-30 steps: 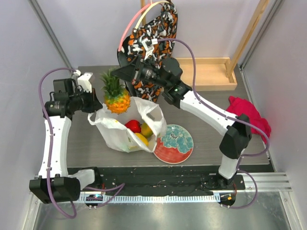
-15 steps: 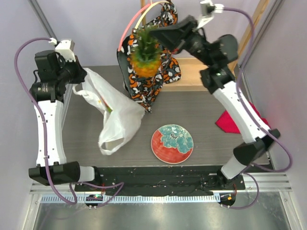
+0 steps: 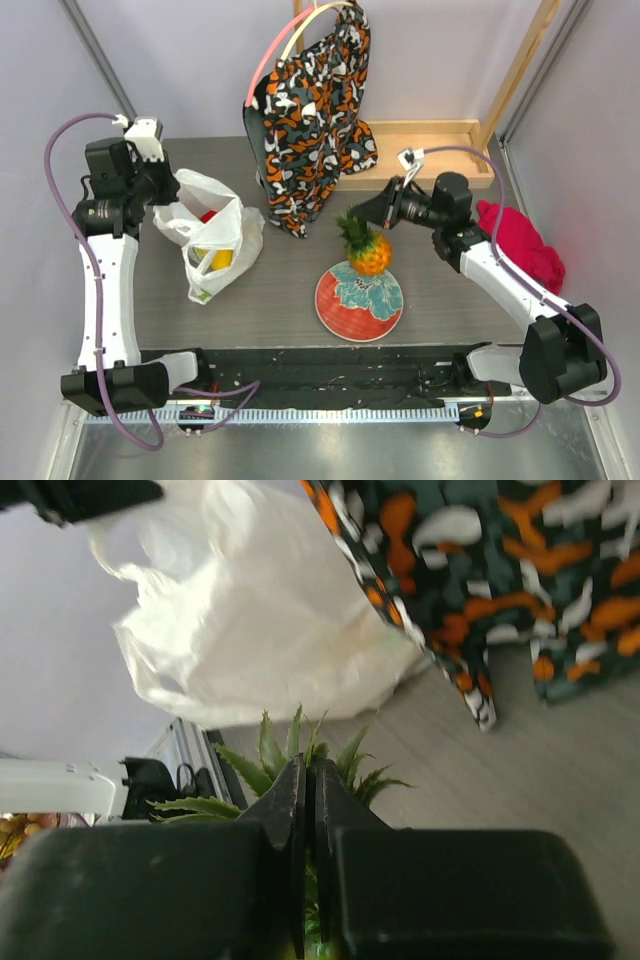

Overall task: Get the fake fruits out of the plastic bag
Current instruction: Place the fake fruit on the plate.

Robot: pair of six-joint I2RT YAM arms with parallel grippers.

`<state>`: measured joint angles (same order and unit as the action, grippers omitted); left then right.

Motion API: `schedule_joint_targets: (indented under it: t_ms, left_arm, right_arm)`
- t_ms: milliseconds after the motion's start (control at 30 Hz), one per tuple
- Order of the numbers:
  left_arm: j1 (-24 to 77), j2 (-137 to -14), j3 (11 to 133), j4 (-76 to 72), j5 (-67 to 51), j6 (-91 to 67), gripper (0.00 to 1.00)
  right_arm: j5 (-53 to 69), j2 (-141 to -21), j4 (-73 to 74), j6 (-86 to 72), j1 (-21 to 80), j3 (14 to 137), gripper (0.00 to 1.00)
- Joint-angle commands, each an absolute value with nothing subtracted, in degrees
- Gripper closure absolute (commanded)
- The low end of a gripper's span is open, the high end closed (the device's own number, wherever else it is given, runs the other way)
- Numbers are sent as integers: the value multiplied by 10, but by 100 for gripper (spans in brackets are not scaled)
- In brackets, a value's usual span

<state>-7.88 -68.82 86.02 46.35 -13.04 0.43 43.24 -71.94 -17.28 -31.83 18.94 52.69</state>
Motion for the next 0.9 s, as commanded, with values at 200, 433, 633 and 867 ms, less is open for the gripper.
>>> schedule_joint_targets:
  t_ms: [200, 433, 633, 867]
  left_arm:
    - [-103, -662, 803, 465, -158, 11, 100]
    - [-113, -666, 780, 475, -182, 21, 100]
    - [-119, -671, 780, 491, -198, 30, 100]
    - [-119, -669, 766, 496, -232, 40, 100]
  right_arm:
    - [478, -759, -337, -329, 188, 398, 99]
    - [484, -833, -487, -365, 199, 368, 96]
    - [519, -830, -550, -350, 198, 355, 95]
    - [512, -769, -456, -248, 199, 284, 56]
